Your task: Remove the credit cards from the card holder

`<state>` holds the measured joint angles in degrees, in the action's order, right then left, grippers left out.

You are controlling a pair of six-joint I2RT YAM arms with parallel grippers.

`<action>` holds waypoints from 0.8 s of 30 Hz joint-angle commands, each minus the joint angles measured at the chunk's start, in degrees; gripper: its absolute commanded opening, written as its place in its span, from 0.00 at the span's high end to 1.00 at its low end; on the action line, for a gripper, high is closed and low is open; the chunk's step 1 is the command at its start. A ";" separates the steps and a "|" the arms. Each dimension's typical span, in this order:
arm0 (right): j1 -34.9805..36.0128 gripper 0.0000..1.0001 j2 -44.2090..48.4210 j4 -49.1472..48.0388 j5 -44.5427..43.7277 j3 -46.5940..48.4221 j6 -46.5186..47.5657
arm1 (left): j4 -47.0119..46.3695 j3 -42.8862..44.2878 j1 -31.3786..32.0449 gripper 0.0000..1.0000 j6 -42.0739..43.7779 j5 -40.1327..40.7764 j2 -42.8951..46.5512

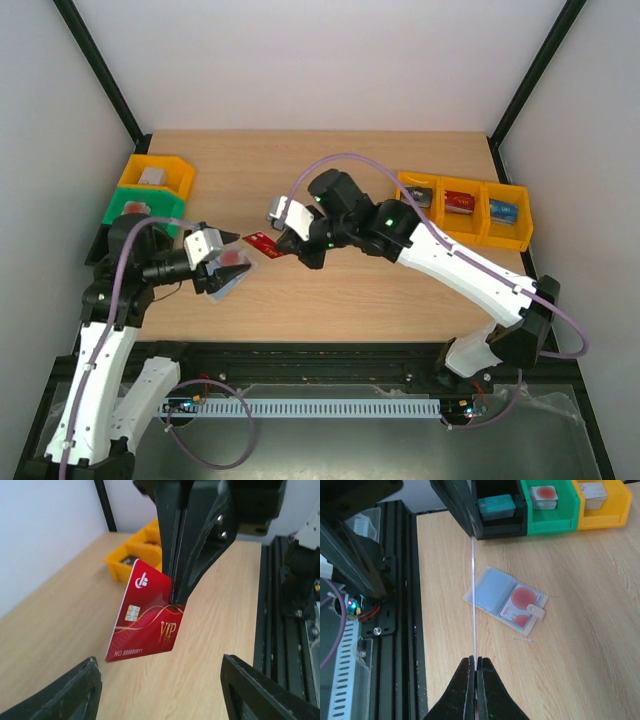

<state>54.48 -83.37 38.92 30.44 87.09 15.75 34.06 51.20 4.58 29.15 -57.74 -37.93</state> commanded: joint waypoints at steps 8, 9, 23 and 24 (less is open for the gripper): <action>6.56 0.98 -5.90 7.92 -4.44 9.15 6.31 | 11.99 2.46 5.55 0.52 19.19 7.81 -3.59; 6.78 0.98 -6.36 8.58 -4.28 9.68 6.62 | 11.99 2.37 5.67 0.58 19.22 7.63 -3.60; 6.78 0.44 15.06 -37.38 -36.30 -16.28 15.66 | -47.57 -11.30 0.57 0.98 -61.65 -0.91 -0.07; 6.87 0.42 17.50 -44.46 -36.05 -20.98 20.99 | -55.99 -12.54 -0.23 0.98 -71.03 1.48 -0.18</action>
<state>61.25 -76.99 26.00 9.45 79.37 24.03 17.69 43.92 7.03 4.51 -57.95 -38.48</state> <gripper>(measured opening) 0.527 0.026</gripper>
